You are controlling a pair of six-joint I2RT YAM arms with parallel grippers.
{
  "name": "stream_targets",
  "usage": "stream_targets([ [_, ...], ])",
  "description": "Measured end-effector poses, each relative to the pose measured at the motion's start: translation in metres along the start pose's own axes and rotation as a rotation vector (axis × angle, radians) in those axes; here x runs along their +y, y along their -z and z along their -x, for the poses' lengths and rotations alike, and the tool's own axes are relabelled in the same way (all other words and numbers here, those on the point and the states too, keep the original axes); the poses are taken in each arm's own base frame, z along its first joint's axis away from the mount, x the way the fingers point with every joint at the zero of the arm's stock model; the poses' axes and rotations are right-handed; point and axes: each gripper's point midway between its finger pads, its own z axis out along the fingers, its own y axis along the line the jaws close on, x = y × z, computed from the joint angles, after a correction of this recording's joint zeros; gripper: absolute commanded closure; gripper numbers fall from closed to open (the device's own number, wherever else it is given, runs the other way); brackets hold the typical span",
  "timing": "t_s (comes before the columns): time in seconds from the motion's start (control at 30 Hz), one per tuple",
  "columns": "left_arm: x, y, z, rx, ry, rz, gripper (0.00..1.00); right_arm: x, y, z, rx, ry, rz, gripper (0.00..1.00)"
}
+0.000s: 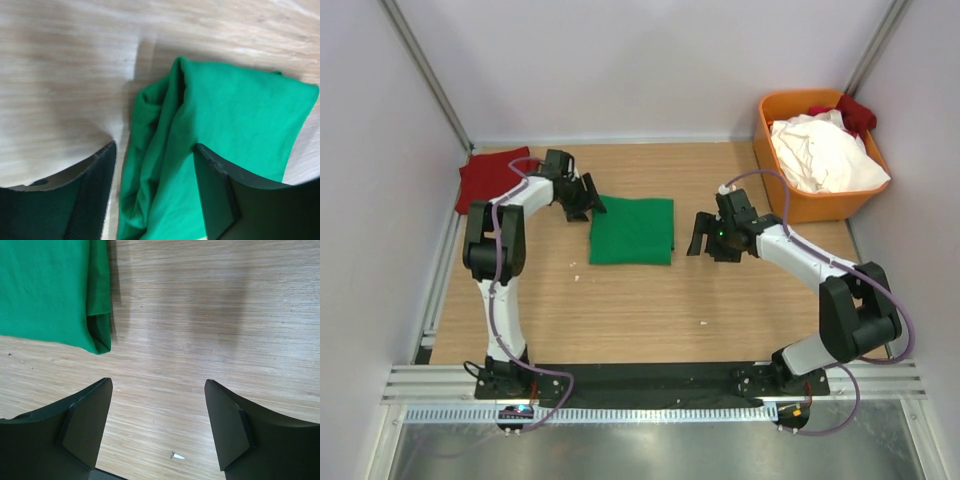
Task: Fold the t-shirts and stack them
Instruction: Neatly place the folded tshirt to the corner
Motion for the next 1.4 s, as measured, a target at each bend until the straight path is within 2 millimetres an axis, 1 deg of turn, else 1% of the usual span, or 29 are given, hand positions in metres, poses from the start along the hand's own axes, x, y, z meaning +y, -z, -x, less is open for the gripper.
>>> stream_targets([
  [0.07, -0.004, -0.005, 0.003, -0.009, 0.013, -0.026, 0.42, 0.001, 0.002, 0.000, -0.010, 0.002, 0.010, 0.20],
  [0.1, -0.007, -0.007, 0.005, -0.012, 0.014, -0.046, 0.47, 0.001, 0.002, -0.001, -0.015, 0.003, 0.015, 0.20],
  [0.17, -0.011, -0.013, 0.007, -0.016, 0.025, -0.076, 0.53, 0.000, 0.002, -0.004, -0.014, 0.004, 0.018, 0.19],
  [0.2, -0.013, -0.016, 0.007, -0.016, 0.027, -0.093, 0.59, -0.001, 0.001, -0.006, -0.011, 0.004, 0.018, 0.20],
  [0.23, -0.015, -0.018, 0.007, -0.017, 0.032, -0.109, 0.66, -0.002, 0.000, -0.007, -0.008, 0.005, 0.017, 0.20],
  [0.27, -0.017, -0.021, 0.007, -0.019, 0.036, -0.119, 0.76, -0.003, -0.001, -0.009, -0.003, 0.005, 0.016, 0.20],
  [0.3, -0.018, -0.024, 0.006, -0.017, 0.039, -0.130, 0.97, -0.004, -0.002, -0.011, 0.000, 0.005, 0.016, 0.20],
  [0.33, -0.019, -0.028, 0.005, -0.012, 0.042, -0.143, 1.00, -0.005, -0.002, -0.013, 0.004, 0.004, 0.016, 0.20],
  [0.43, -0.028, -0.032, 0.003, -0.001, 0.039, -0.195, 1.00, -0.005, -0.004, -0.016, 0.009, 0.005, 0.021, 0.20],
  [0.57, -0.030, -0.030, 0.003, 0.006, 0.036, -0.191, 1.00, -0.007, -0.005, -0.021, 0.020, 0.004, 0.023, 0.20],
  [0.63, -0.027, -0.024, 0.005, 0.023, 0.038, -0.162, 1.00, -0.007, -0.004, -0.023, 0.022, 0.005, 0.026, 0.20],
  [0.7, -0.028, -0.013, 0.010, 0.045, 0.046, -0.143, 1.00, -0.007, 0.001, -0.024, 0.016, 0.006, 0.034, 0.20],
  [0.73, -0.028, -0.007, 0.016, 0.043, 0.042, -0.140, 1.00, -0.006, 0.003, -0.024, 0.011, 0.007, 0.040, 0.20],
  [0.77, -0.029, 0.002, 0.026, 0.034, 0.040, -0.133, 1.00, -0.005, 0.007, -0.023, 0.003, 0.009, 0.047, 0.20],
  [0.87, -0.021, 0.024, 0.055, -0.012, 0.026, -0.113, 1.00, 0.000, 0.020, -0.019, -0.034, 0.016, 0.070, 0.20],
  [0.97, -0.002, 0.046, 0.077, -0.045, 0.025, -0.069, 1.00, 0.003, 0.035, -0.017, -0.065, 0.021, 0.087, 0.21],
  [1.07, 0.020, 0.067, 0.089, -0.055, 0.022, -0.005, 1.00, 0.004, 0.049, -0.015, -0.094, 0.028, 0.098, 0.20],
  [1.17, 0.032, 0.088, 0.104, -0.066, 0.033, 0.031, 1.00, 0.004, 0.060, -0.016, -0.114, 0.035, 0.102, 0.20],
  [1.27, 0.034, 0.110, 0.130, -0.112, 0.043, 0.043, 1.00, 0.002, 0.067, -0.019, -0.124, 0.040, 0.103, 0.20],
  [1.4, 0.031, 0.140, 0.161, -0.201, 0.034, 0.053, 1.00, -0.004, 0.066, -0.028, -0.102, 0.045, 0.085, 0.20],
])
